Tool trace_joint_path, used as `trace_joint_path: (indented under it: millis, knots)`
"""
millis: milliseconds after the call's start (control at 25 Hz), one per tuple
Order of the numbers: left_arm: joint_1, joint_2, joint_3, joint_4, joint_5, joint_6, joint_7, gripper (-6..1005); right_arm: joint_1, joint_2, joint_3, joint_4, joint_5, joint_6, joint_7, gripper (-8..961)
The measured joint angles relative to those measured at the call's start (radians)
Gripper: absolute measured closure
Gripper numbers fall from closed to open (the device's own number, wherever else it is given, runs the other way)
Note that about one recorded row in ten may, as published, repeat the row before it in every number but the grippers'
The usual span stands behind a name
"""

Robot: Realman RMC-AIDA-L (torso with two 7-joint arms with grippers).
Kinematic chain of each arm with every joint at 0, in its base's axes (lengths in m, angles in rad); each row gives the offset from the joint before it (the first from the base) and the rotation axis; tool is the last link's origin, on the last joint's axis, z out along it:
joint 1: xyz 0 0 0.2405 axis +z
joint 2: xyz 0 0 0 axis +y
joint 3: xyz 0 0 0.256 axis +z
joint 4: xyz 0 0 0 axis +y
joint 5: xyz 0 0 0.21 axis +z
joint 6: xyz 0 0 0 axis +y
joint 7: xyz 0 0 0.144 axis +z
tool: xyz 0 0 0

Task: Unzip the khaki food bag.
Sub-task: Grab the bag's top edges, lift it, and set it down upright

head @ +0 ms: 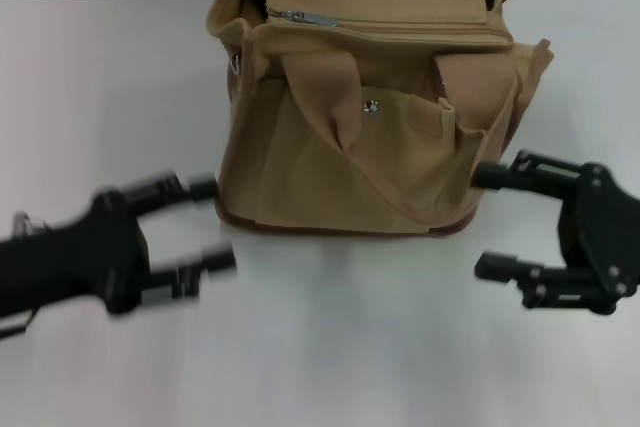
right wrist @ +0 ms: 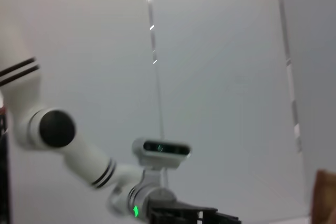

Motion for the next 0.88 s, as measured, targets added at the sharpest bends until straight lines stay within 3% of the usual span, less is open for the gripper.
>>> trace_joint_path:
  millis: [200,280,800,880]
  knots:
    - [0.009,-0.056,-0.202,0.003,-0.001,-0.046,0.021,204,-0.022,0.007,0.089,0.006,0.0,-0.006,-0.003,158]
    - [0.003,-0.069,-0.237,-0.011,-0.006,-0.072,0.052,205,-0.029,0.009,0.113,0.021,0.0,-0.003,-0.004,158]
    - [-0.117,-0.079,-0.249,-0.248,-0.057,-0.305,0.234,211,-0.046,0.01,0.171,0.157,0.0,0.048,-0.031,158]
    - [-0.127,-0.081,-0.246,-0.258,-0.062,-0.329,0.237,285,-0.047,0.011,0.169,0.171,0.0,0.052,-0.031,158]
